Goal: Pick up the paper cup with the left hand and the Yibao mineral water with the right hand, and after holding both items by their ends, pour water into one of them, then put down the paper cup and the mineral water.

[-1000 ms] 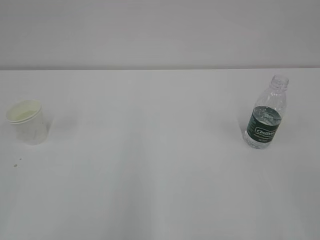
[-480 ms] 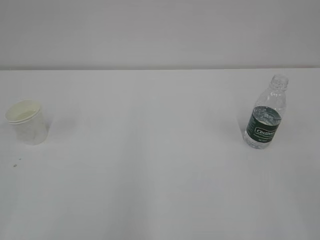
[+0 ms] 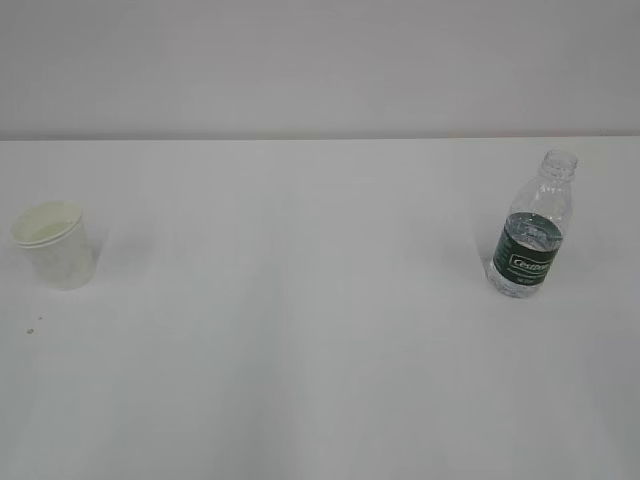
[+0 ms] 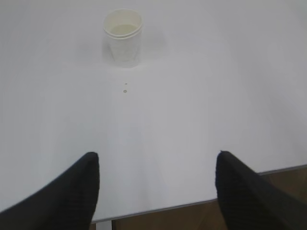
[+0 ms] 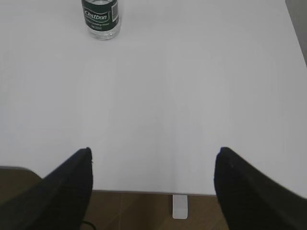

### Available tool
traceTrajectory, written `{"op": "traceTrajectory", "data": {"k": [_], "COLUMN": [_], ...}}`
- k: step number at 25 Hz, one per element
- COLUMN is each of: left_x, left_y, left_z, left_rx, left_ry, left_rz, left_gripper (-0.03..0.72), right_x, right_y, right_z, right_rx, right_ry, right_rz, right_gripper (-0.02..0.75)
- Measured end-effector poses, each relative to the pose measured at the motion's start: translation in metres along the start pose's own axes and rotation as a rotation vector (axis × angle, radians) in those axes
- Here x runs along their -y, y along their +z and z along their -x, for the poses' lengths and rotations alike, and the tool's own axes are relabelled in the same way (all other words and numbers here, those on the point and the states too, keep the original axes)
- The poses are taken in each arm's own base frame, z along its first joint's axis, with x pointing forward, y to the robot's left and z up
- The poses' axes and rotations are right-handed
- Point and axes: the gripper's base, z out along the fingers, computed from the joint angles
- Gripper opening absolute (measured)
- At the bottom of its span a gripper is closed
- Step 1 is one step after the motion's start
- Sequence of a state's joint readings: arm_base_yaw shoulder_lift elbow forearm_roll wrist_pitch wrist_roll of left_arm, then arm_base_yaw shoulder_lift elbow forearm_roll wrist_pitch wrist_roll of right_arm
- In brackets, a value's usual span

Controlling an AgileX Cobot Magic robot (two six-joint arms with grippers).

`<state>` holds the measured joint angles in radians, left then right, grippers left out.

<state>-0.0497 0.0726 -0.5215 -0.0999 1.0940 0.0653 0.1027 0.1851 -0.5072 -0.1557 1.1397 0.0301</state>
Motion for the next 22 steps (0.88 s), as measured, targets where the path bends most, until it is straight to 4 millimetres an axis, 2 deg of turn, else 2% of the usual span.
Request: {"op": "traceTrajectory", "data": {"k": [22], "left_x": [-0.0002], "left_y": [0.0000], "left_z": [0.0000], "left_rx": [0.000], "left_ry": [0.001], "left_rz": [0.002], "left_gripper": [0.511], "right_x": [0.0002], "right_y": [0.0000], "right_z": [0.0000], "right_rx": [0.000], "right_ry": [0.003], "right_rz": [-0.002], "right_gripper": [0.591]}}
